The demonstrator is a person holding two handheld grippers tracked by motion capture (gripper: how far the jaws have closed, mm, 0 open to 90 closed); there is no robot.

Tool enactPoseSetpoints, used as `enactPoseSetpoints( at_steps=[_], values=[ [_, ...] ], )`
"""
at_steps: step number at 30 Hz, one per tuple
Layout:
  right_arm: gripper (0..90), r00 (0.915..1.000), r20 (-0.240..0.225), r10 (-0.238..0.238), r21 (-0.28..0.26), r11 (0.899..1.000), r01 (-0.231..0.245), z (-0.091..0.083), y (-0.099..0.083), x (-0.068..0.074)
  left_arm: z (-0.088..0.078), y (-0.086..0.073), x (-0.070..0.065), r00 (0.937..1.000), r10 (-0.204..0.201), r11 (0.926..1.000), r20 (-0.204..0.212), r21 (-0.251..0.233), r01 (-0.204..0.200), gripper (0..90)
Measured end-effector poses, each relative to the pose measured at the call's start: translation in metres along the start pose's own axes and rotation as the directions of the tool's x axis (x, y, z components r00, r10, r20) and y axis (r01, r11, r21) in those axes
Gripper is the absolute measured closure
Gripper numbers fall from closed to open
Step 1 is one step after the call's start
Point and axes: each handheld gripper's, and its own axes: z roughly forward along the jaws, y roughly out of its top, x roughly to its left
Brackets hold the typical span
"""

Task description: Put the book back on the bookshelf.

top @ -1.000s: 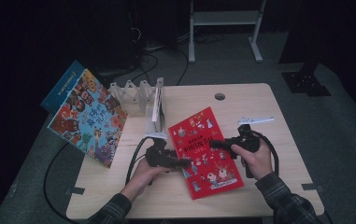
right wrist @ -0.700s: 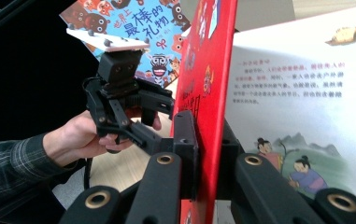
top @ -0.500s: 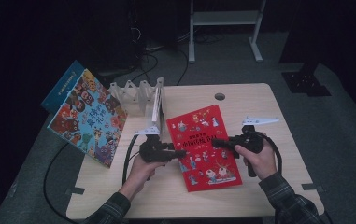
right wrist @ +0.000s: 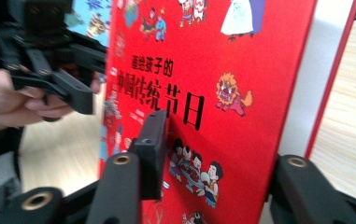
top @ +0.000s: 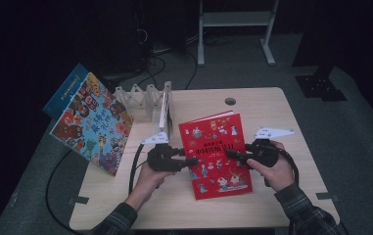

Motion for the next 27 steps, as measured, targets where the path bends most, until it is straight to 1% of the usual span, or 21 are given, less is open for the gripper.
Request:
enactPoseSetpoints(
  at_steps=[2,6,11,13,19,21,27],
  values=[
    [52.7,0.9999,0.012,-0.002,-0.001,1.0,0.002,0.0,-0.003,-0.001,0.002,0.0,-0.002,1.0,0.01,0.9999,0.001,0.003,-0.01,42.2],
    [51.1,0.9998,0.019,0.009,0.007,1.0,-0.009,-0.001,-0.008,-0.004,0.007,0.0,-0.005,0.9995,0.03,0.9991,-0.005,0.032,-0.03,38.8],
    [50.1,0.9996,0.023,0.015,0.003,1.0,-0.015,-0.002,-0.011,-0.005,0.009,0.0,-0.006,0.9994,0.033,0.9991,0.0,0.028,-0.033,38.3],
    [49.7,0.9995,0.027,0.018,0.002,1.0,-0.018,-0.002,-0.012,-0.006,0.01,0.0,-0.006,0.9997,0.022,0.9995,0.008,0.022,-0.022,37.8],
    [49.0,0.9993,0.034,0.012,-0.003,1.0,-0.012,-0.003,-0.014,-0.005,0.011,-0.001,-0.005,0.9998,0.008,0.9998,0.019,0.017,-0.008,37.8],
    [48.9,0.9992,0.037,0.013,-0.006,1.0,-0.013,-0.002,-0.014,-0.005,0.011,-0.001,-0.004,0.9995,-0.008,0.9999,0.031,0.01,0.008,36.9],
    [48.7,0.9992,0.039,0.011,-0.012,1.0,-0.011,-0.003,-0.015,-0.004,0.012,-0.001,-0.003,0.9986,-0.021,0.9998,0.048,0.002,0.021,35.6]
  ],
)
